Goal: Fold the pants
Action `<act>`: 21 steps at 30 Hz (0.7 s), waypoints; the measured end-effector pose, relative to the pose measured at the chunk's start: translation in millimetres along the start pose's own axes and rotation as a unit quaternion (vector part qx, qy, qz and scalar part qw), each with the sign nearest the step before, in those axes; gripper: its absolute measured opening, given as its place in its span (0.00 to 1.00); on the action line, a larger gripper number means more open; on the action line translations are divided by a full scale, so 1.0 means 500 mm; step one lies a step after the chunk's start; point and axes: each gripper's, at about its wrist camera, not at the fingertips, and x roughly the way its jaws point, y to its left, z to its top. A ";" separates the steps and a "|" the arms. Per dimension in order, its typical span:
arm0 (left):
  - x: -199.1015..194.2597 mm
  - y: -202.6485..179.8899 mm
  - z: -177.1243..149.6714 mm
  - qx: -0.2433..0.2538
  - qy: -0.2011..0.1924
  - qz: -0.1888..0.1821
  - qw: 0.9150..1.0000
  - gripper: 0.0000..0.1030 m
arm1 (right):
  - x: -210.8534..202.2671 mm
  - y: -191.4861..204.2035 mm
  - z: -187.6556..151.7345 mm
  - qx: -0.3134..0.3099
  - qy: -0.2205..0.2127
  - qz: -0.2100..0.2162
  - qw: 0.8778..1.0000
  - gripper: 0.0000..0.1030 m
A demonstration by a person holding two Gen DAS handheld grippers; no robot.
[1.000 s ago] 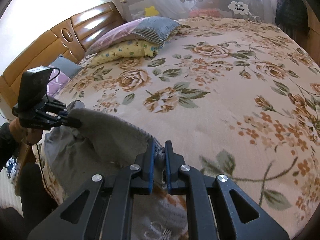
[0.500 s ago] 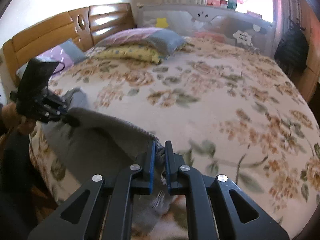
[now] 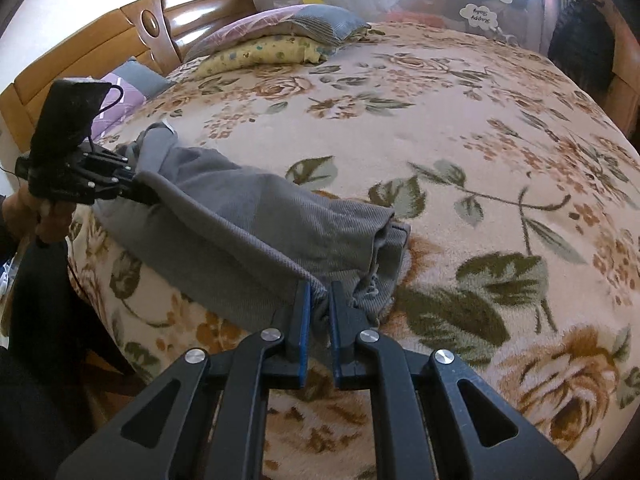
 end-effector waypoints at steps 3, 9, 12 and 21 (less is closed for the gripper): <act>0.010 0.011 -0.010 -0.014 0.008 -0.003 1.000 0.14 | 0.016 -0.011 0.002 0.029 0.013 0.008 0.999 0.10; -0.026 0.021 -0.026 -0.035 -0.007 -0.004 0.999 0.36 | 0.000 0.026 0.018 0.024 0.001 0.003 1.000 0.64; -0.059 0.030 -0.032 -0.041 -0.023 0.005 0.999 0.42 | -0.007 0.055 0.031 0.018 -0.006 0.021 1.000 0.64; -0.176 0.135 -0.067 -0.105 -0.074 0.037 0.991 0.46 | 0.038 0.157 0.105 0.009 -0.016 0.085 0.996 0.64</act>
